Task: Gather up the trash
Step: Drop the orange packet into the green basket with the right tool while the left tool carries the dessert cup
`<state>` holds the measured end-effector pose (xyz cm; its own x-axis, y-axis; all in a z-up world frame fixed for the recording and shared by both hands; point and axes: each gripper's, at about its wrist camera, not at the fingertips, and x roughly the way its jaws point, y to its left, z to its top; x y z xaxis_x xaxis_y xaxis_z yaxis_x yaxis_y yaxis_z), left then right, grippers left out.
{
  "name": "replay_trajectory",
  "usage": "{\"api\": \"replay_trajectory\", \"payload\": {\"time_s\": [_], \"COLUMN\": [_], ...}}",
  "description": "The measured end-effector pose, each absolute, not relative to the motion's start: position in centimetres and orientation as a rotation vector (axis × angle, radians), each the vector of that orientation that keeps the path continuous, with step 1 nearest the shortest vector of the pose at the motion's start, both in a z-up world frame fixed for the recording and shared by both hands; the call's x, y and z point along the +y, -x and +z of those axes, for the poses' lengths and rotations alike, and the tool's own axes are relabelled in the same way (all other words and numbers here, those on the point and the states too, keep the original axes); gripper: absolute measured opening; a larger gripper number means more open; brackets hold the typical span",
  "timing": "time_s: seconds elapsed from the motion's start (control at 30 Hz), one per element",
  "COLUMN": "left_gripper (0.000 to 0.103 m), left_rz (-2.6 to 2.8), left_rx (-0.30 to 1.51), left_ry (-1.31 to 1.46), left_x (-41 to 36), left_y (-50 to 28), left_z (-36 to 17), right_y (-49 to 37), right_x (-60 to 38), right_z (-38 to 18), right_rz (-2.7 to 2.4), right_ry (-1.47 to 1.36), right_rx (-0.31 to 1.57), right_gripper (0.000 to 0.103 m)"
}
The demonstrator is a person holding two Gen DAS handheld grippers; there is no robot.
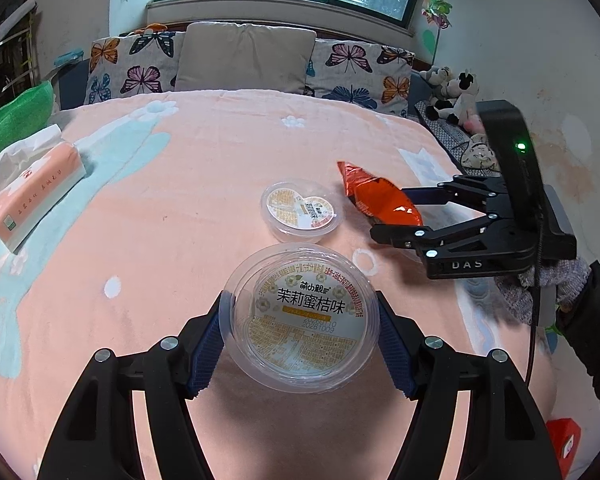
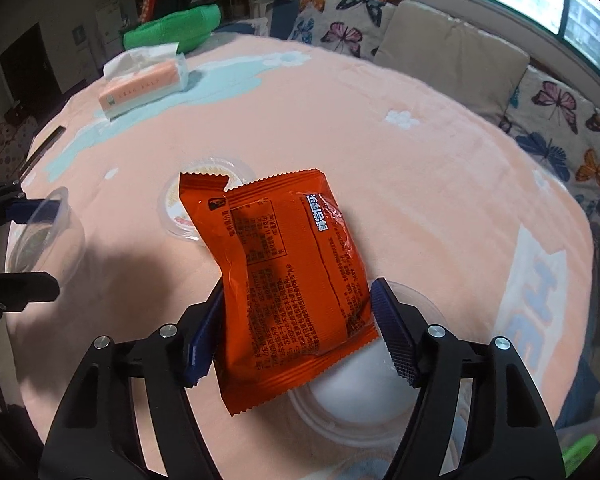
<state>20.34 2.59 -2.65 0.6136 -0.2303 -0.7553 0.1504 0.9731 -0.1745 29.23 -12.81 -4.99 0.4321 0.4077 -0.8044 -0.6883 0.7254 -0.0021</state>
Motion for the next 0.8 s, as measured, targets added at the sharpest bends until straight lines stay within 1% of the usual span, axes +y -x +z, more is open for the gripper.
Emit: {"api": "replay_trajectory", "payload": {"time_s": [0.5,0.8], "left_gripper": [0.066,0.066], "left_rz": [-0.300,-0.401], "left_rx": [0.849,0.841], "left_ry": [0.066,0.022], "left_x": [-0.1,-4.8], "left_y": [-18.6,-18.0], "left_z": [-0.7,-0.1], "right_y": [-22.8,-18.8], "right_x": [-17.8,-24.1], "right_z": [-1.4,-0.3], "right_rz": [0.559,0.410], "right_ry": [0.212,0.110], "right_rx": [0.859,0.856], "right_gripper": [0.070,0.070]}}
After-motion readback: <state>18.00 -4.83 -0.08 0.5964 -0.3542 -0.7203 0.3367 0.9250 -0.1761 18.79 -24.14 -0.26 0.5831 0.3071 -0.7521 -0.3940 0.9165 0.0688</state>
